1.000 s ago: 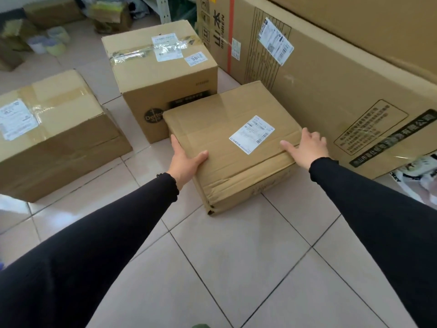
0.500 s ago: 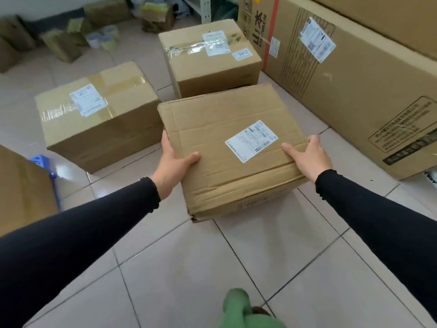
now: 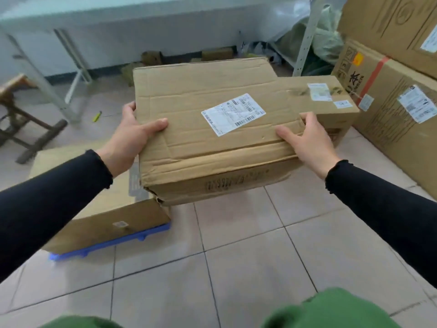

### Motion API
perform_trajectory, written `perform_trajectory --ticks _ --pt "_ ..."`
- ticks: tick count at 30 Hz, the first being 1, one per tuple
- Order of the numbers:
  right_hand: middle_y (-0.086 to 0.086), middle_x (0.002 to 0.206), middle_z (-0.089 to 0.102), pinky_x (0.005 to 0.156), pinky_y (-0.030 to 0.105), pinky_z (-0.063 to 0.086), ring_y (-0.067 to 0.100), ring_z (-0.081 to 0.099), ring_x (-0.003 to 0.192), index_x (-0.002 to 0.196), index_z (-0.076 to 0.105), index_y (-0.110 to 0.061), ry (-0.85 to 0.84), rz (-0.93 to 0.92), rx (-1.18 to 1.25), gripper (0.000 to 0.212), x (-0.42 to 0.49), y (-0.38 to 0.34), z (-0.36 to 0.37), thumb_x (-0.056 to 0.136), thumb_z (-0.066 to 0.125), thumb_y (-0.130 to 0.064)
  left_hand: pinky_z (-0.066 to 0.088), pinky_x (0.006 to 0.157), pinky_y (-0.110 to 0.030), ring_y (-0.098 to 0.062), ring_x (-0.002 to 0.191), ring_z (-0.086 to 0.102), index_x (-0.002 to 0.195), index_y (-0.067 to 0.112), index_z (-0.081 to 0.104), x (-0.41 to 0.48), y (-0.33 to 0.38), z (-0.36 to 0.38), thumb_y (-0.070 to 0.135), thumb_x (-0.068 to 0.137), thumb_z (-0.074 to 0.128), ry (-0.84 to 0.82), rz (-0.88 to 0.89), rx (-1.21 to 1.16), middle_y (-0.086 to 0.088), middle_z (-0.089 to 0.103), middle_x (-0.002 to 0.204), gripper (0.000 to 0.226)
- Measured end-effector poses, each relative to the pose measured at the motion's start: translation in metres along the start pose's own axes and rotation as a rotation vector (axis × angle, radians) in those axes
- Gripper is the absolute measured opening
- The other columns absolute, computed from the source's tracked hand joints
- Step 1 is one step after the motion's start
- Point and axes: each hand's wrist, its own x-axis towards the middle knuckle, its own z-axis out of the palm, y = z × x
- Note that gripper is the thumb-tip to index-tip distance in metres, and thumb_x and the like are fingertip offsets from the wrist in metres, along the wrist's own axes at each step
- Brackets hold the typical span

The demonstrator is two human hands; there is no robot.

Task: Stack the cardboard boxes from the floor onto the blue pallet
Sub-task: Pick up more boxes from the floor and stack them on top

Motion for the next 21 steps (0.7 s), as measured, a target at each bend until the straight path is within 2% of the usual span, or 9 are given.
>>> perform_trajectory --ticks 3,7,9,11,12,14,16,19,21 --pt "-0.004 0.124 0.059 0.082 0.029 0.042 0.016 0.058 0.108 0.141 0.046 -0.015 -0.068 -0.090 0.046 0.067 0.004 -0.061 0.034 0.092 0.066 -0.056 0.054 0.079 -0.024 -0.007 0.108 0.061 0.152 0.025 0.027 0.007 0.015 -0.077 0.027 0.088 0.076 0.062 -0.002 0.021 0.011 0.056 0.123 0.081" --pt "-0.007 0.122 0.058 0.086 0.027 0.044 0.014 0.059 0.110 0.142 0.044 -0.015 -0.200 -0.181 0.064 0.066 0.002 -0.132 0.096 0.092 0.068 -0.053 0.058 0.088 -0.042 -0.018 0.111 0.066 0.150 0.028 0.039 0.019 0.006 -0.178 0.030 0.086 0.077 0.099 -0.105 0.022 0.001 0.062 0.131 0.074" --pt "-0.007 0.121 0.058 0.091 0.029 0.048 0.014 0.060 0.112 0.143 0.043 -0.015 -0.287 -0.200 0.099 0.067 -0.002 -0.159 0.132 0.092 0.070 -0.049 0.059 0.084 -0.043 -0.020 0.110 0.068 0.147 0.027 0.044 0.018 -0.007 -0.220 0.034 0.083 0.080 0.126 -0.176 0.049 0.000 0.065 0.131 0.074" --pt "-0.005 0.124 0.060 0.095 0.030 0.050 0.015 0.061 0.113 0.145 0.042 -0.015 -0.365 -0.206 0.136 0.069 -0.008 -0.180 0.166 0.092 0.071 -0.047 0.057 0.086 -0.044 -0.021 0.112 0.067 0.147 0.025 0.045 0.017 -0.025 -0.254 0.049 0.065 0.089 0.182 -0.231 0.084 0.001 0.064 0.133 0.096" --pt "-0.004 0.126 0.060 0.093 0.029 0.049 0.015 0.060 0.113 0.145 0.042 -0.015 -0.395 -0.209 0.147 0.069 -0.012 -0.188 0.182 0.091 0.072 -0.046 0.055 0.090 -0.045 -0.021 0.114 0.064 0.149 0.023 0.042 0.017 -0.033 -0.267 0.053 0.063 0.089 0.222 -0.250 0.136 0.002 0.061 0.135 0.102" --pt "-0.003 0.128 0.062 0.093 0.029 0.050 0.015 0.061 0.114 0.142 0.044 -0.017 -0.438 -0.208 0.166 0.066 -0.019 -0.202 0.210 0.090 0.074 -0.043 0.052 0.096 -0.048 -0.025 0.118 0.058 0.152 0.022 0.035 0.018 -0.049 -0.293 0.047 0.078 0.082 0.304 -0.289 0.207 -0.001 0.054 0.139 0.091" --pt "-0.003 0.128 0.063 0.095 0.031 0.051 0.016 0.062 0.115 0.136 0.046 -0.020 -0.474 -0.206 0.176 0.060 -0.025 -0.211 0.233 0.089 0.076 -0.043 0.050 0.100 -0.052 -0.028 0.120 0.056 0.152 0.024 0.035 0.019 -0.061 -0.311 0.044 0.083 0.078 0.321 -0.335 0.237 -0.004 0.052 0.142 0.083" --pt "-0.005 0.125 0.064 0.097 0.033 0.052 0.016 0.063 0.114 0.126 0.045 -0.026 -0.501 -0.219 0.165 0.053 -0.034 -0.217 0.257 0.088 0.076 -0.044 0.049 0.098 -0.046 -0.027 0.119 0.055 0.150 0.024 0.039 0.020 -0.076 -0.331 0.044 0.086 0.076 0.310 -0.351 0.275 -0.002 0.052 0.142 0.077" --pt "-0.005 0.126 0.064 0.100 0.035 0.053 0.017 0.063 0.115 0.131 0.047 -0.023 -0.510 -0.223 0.161 0.056 -0.039 -0.216 0.265 0.088 0.076 -0.043 0.047 0.096 -0.043 -0.025 0.120 0.053 0.151 0.024 0.039 0.022 -0.088 -0.337 0.044 0.087 0.075 0.307 -0.344 0.284 0.000 0.051 0.140 0.076"
